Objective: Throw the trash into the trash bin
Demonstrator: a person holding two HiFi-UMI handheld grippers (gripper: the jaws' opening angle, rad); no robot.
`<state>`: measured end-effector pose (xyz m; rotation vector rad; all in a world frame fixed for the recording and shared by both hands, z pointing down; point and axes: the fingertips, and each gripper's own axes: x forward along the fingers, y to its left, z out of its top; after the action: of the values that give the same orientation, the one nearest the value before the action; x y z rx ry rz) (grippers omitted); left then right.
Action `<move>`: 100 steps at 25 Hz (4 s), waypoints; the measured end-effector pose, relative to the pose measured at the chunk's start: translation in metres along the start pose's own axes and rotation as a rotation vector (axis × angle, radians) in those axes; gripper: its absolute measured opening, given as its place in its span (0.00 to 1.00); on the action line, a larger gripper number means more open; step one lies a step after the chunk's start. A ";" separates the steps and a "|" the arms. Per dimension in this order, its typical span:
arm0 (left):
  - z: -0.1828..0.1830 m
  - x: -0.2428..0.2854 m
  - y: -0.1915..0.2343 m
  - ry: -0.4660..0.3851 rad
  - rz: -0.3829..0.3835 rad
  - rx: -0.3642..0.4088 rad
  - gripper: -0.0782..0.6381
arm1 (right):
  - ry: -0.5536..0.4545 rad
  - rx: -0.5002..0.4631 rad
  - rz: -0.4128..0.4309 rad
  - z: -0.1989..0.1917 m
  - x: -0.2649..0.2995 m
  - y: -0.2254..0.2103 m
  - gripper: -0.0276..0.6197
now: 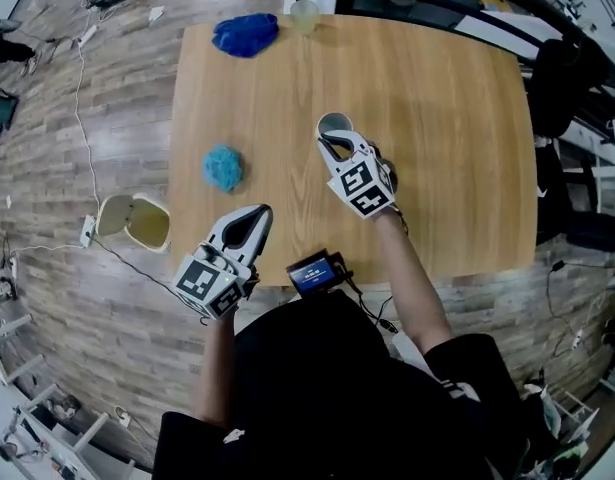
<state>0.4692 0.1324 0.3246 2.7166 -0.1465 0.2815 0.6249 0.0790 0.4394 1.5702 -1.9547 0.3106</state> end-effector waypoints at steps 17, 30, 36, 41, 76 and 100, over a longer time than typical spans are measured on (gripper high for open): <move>-0.008 -0.228 0.099 -0.157 0.261 -0.045 0.12 | -0.057 -0.211 0.223 0.166 0.103 0.215 0.06; -0.043 -0.442 0.182 -0.272 0.506 -0.142 0.12 | -0.133 -0.372 0.484 0.288 0.198 0.462 0.06; -0.064 -0.501 0.206 -0.311 0.608 -0.174 0.12 | -0.130 -0.415 0.576 0.309 0.218 0.535 0.06; -0.085 -0.512 0.233 -0.354 0.667 -0.280 0.12 | -0.096 -0.446 0.646 0.311 0.237 0.560 0.06; -0.425 -0.435 0.503 -0.132 0.899 -0.618 0.12 | 0.351 -0.294 0.923 0.011 0.572 0.682 0.27; -0.149 -0.523 0.310 -0.304 0.934 -0.325 0.12 | -0.141 -0.233 0.824 0.319 0.265 0.607 0.04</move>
<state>-0.1105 -0.0587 0.4630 2.1659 -1.4110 0.0762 -0.0770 -0.1389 0.4554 0.5919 -2.5653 0.2831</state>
